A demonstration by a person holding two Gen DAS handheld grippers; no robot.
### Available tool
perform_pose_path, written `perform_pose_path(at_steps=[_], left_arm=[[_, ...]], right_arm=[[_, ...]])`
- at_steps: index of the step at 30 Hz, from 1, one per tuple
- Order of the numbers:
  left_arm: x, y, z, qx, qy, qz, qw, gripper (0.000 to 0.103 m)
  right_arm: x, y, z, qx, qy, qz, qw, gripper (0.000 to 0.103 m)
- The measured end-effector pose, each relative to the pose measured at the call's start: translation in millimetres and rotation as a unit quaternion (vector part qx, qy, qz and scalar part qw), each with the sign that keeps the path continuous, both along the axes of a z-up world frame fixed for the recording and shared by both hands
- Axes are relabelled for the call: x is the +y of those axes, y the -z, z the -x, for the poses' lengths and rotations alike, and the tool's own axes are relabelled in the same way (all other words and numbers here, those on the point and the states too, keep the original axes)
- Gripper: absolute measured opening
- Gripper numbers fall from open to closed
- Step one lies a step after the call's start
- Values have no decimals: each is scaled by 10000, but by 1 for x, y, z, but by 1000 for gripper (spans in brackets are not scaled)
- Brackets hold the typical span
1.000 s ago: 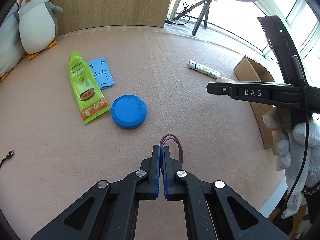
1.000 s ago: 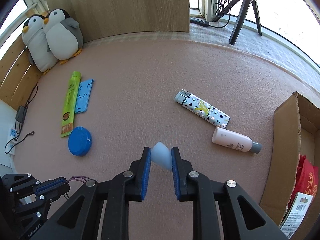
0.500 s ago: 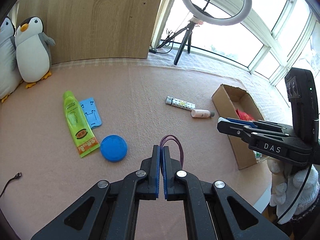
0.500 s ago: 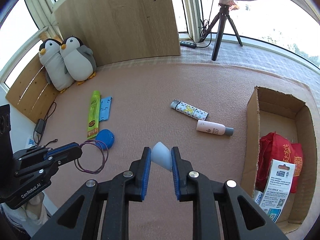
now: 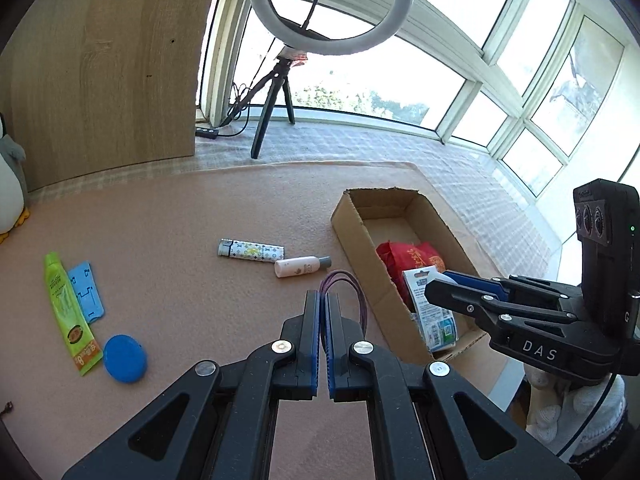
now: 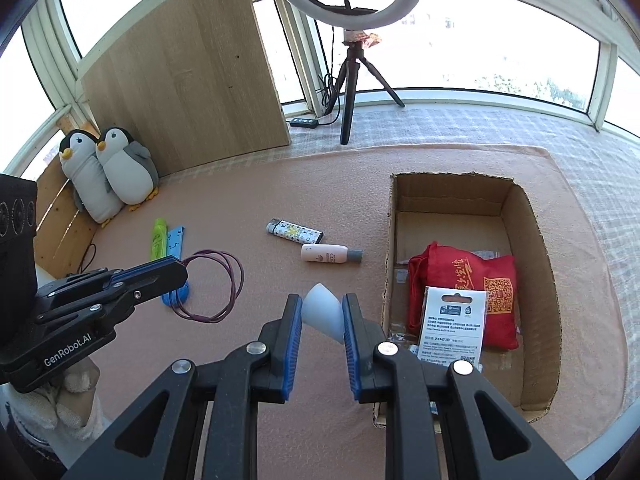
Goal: Organize objects
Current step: 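Carry the rubber band and white cap into the box and open both grippers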
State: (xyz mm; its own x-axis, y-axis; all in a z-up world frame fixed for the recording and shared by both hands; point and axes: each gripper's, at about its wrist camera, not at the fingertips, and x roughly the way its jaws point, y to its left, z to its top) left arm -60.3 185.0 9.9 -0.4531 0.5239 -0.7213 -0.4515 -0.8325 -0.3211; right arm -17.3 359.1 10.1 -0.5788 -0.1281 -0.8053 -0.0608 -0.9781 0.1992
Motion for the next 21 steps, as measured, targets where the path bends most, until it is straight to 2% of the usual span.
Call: perform_pose_path(at_steps=[12, 21], left_arm=[[100, 7, 5, -36, 644, -47, 9979, 2], [152, 25, 13, -80, 852, 75, 9963, 2]], right_arm=[[63, 4, -29, -49, 623, -140, 9979, 19], [95, 13, -38, -132, 896, -99, 9958, 19]])
